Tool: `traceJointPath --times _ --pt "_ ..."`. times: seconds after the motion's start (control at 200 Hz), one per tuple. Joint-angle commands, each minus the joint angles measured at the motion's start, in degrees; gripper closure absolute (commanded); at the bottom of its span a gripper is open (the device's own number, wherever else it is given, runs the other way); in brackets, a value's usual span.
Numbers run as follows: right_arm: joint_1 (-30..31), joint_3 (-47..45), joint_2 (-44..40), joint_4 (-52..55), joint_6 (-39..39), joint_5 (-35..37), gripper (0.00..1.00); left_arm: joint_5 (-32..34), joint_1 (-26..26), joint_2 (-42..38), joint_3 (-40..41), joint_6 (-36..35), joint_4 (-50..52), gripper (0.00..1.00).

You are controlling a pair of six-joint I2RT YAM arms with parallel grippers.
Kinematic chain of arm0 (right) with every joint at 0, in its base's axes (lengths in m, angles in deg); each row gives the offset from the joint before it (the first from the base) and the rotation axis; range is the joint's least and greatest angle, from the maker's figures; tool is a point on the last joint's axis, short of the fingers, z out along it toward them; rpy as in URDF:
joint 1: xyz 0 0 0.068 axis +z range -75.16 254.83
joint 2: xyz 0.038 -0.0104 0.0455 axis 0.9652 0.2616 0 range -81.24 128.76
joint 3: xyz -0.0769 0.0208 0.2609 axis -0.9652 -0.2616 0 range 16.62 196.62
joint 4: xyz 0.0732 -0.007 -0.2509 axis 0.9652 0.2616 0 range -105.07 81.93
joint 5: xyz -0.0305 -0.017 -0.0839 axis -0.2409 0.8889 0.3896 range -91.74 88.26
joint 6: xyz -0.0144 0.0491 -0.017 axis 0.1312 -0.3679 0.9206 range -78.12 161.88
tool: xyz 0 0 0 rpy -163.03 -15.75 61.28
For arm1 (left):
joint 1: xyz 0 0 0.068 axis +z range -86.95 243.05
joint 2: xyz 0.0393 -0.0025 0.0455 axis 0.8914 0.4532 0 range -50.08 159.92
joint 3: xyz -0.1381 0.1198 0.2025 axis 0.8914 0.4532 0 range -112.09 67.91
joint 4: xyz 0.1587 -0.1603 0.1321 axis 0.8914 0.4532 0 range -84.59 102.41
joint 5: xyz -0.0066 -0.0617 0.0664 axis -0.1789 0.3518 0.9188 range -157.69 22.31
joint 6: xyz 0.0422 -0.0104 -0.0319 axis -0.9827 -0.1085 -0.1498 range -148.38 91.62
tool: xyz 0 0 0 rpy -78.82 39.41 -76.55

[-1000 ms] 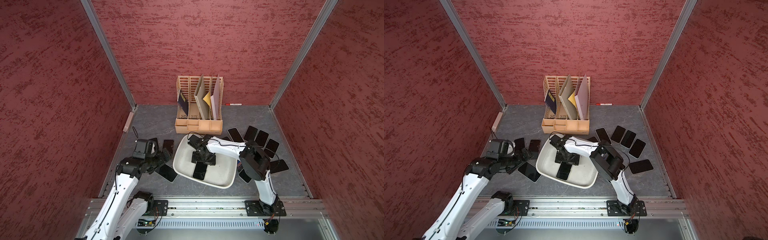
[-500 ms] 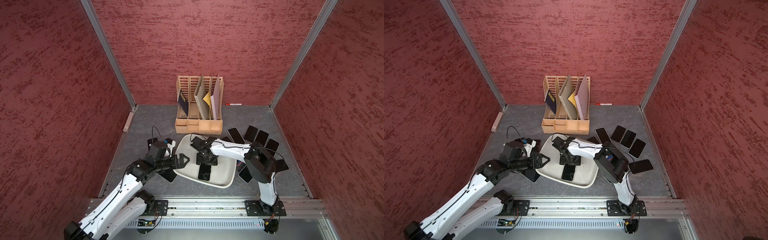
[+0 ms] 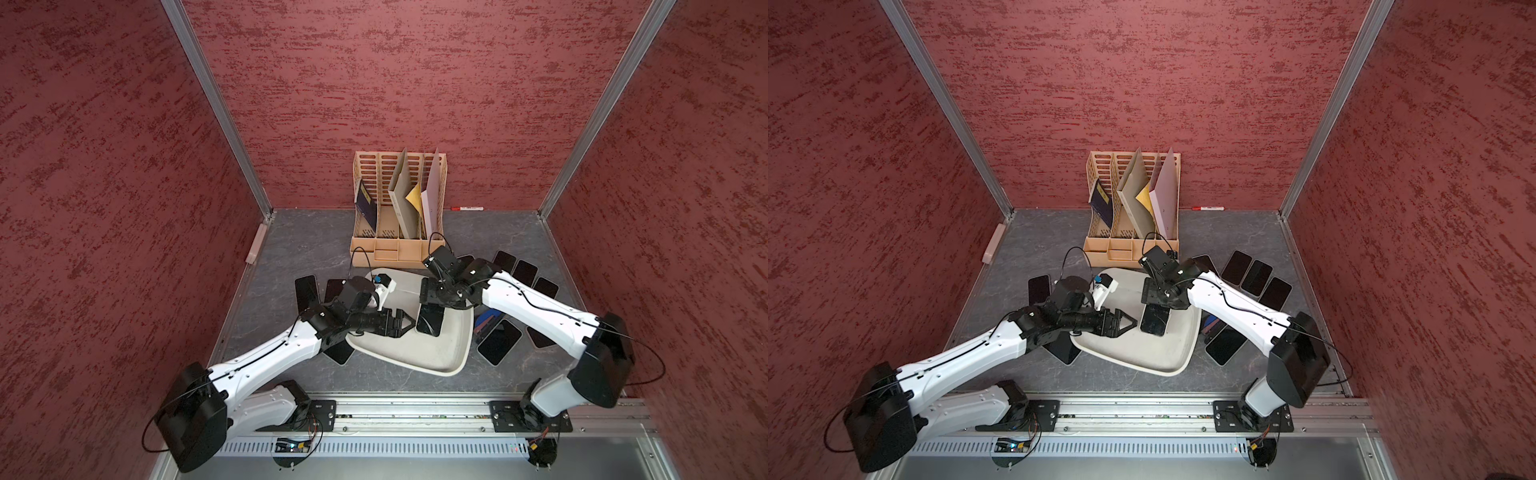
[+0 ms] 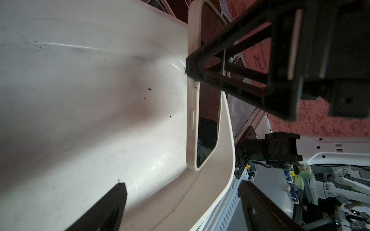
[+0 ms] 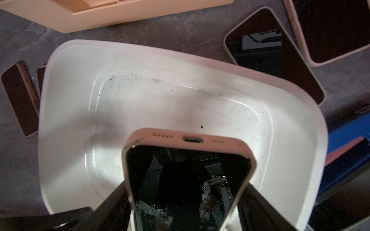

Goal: Take the phone out of the storage box
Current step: Pick up the phone from the storage box.

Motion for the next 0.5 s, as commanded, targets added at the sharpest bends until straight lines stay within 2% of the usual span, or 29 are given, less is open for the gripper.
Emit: traceJointPath --times 0.0,0.26,0.491 --pt "0.2 -0.99 -2.85 -2.24 0.71 -2.97 0.34 -1.97 -1.36 4.17 -4.29 0.78 -5.51 0.15" --pt "0.18 -2.37 -7.7 -3.22 0.27 -4.73 0.35 -3.42 -2.06 12.33 -7.45 4.98 -11.07 0.4" --pt "0.19 -3.48 -8.9 -3.58 0.31 -4.69 0.34 -5.91 -2.3 15.87 -9.04 6.72 -12.67 0.74"
